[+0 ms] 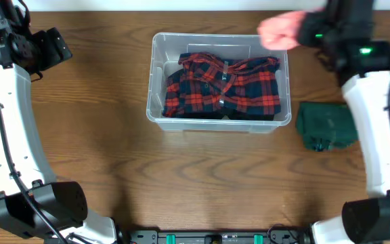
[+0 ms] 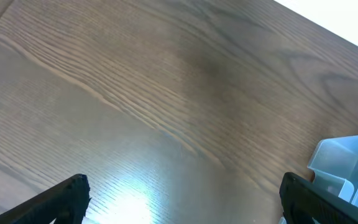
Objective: Pack container
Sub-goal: 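Carry the pink shirt with the right gripper into the bin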
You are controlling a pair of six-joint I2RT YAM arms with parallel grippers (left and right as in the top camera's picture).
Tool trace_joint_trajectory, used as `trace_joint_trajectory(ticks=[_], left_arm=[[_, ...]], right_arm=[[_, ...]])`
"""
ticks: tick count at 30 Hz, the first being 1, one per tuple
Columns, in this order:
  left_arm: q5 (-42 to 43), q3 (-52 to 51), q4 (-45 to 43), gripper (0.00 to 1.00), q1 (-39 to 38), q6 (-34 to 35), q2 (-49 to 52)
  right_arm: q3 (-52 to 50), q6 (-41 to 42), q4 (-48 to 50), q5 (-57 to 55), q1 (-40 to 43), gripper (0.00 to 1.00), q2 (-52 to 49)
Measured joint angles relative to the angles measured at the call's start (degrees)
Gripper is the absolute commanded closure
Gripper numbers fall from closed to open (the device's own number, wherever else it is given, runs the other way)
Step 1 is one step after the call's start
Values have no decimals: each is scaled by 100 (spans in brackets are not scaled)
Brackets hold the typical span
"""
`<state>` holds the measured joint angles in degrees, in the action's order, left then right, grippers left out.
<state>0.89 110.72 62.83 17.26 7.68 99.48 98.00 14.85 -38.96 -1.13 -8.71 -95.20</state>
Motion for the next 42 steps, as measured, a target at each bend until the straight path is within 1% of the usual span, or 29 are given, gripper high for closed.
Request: trace_joint_trajectory(ticks=[3,7,12,15,18,23,29,34,36,39,41,42], left_arm=[[-2,0,0,2,0,0,2],[0,0,0,2,0,0,0],[-2,0,0,2,0,0,0],[0,0,0,2,0,0,0],[0,0,0,2,0,0,0],[-2,0,0,2,0,-2,0],[-2,0,0,2,0,0,2],[-2,0,0,2,0,0,0],[-2,0,0,2,0,0,0],[-2,0,0,2,0,-2,0],[0,0,0,2,0,0,0],[-2,0,0,2,0,0,0]], right_arm=[[-2,260,131,-179,-706,99,-17],[-2,553,581,-621,-1541,99,-144],[-2,728,1147,-1298,-2323,99,-612],[-2,800,1318,-1663,-2627,99,-973],[-2,949,1355,-2009,-2802,99,-1307],[-15,1311,1429,-2494,-2855,99,-1622],[-15,1517,1967,-2929,-2870,99,-1773],[-13,1561,2444,-3084,-2964,97,-2186],[-13,1572,2514,-3106,-3029,92,-2387],[-15,1609,2559,-3110,-3143,72,-2647],[-15,1582,2575,-3075,-3209,45,-2741],[-15,1593,2583,-3064,-3237,37,-2758]])
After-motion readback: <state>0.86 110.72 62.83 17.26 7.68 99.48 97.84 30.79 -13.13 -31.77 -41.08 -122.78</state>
